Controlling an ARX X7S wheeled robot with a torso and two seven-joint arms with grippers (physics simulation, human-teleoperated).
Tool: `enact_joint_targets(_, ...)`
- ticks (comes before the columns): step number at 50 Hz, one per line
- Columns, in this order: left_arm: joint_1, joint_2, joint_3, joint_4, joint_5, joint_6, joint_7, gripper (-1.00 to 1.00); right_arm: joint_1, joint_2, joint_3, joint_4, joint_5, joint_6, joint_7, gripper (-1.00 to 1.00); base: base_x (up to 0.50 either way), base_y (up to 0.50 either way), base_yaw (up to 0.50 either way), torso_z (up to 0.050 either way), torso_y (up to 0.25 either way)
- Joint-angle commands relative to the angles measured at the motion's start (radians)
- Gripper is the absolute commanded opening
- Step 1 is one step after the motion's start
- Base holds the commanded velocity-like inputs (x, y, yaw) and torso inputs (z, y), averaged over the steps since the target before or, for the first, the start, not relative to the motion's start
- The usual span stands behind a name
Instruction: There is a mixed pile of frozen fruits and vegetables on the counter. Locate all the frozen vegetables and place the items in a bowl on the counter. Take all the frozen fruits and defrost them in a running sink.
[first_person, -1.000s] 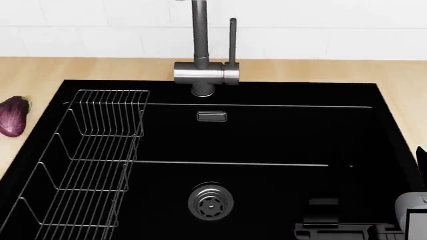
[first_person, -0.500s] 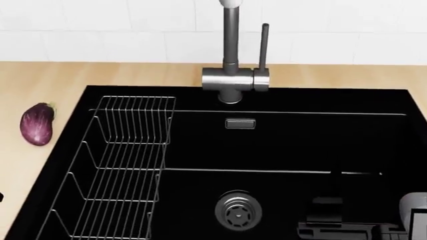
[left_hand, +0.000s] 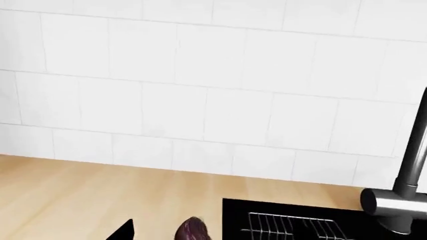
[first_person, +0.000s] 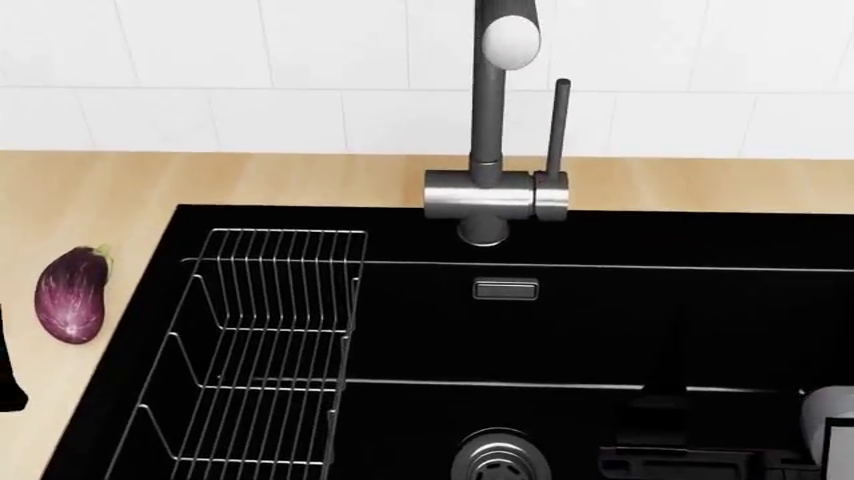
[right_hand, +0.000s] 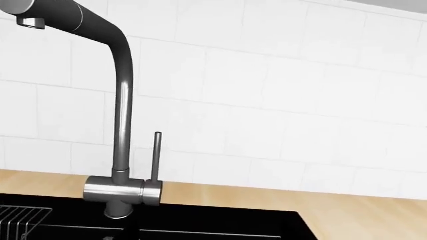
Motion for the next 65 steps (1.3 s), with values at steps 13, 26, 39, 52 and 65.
enact_joint_targets(13,-0.309,0.03,0.189,-0.202,-0.009,-0.173,-0.051,1.0,-0.017,0.01,0.038,-0.01,0.057,-0.003,0.004,1.0,0.0,0.0,0.0,0.0,0.0)
enact_joint_targets(26,-0.34,0.064,0.294,-0.397,0.123,-0.078,0.001,1.0,-0.017,-0.001,0.019,-0.003,0.044,-0.019,-0.004,1.0,0.0,0.0,0.0,0.0,0.0)
enact_joint_targets(39,-0.356,0.098,0.378,-0.596,0.218,-0.009,0.032,1.0,-0.021,-0.001,0.015,0.009,0.037,-0.03,-0.01,1.0,0.0,0.0,0.0,0.0,0.0)
enact_joint_targets(52,-0.412,0.138,0.409,-0.818,0.272,0.079,0.086,1.0,-0.018,-0.006,-0.005,0.016,0.03,-0.034,-0.014,1.0,0.0,0.0,0.0,0.0,0.0)
enact_joint_targets(65,-0.447,0.147,0.411,-0.94,0.288,0.117,0.112,1.0,-0.019,-0.018,-0.006,0.028,0.058,-0.047,-0.028,1.0,0.0,0.0,0.0,0.0,0.0)
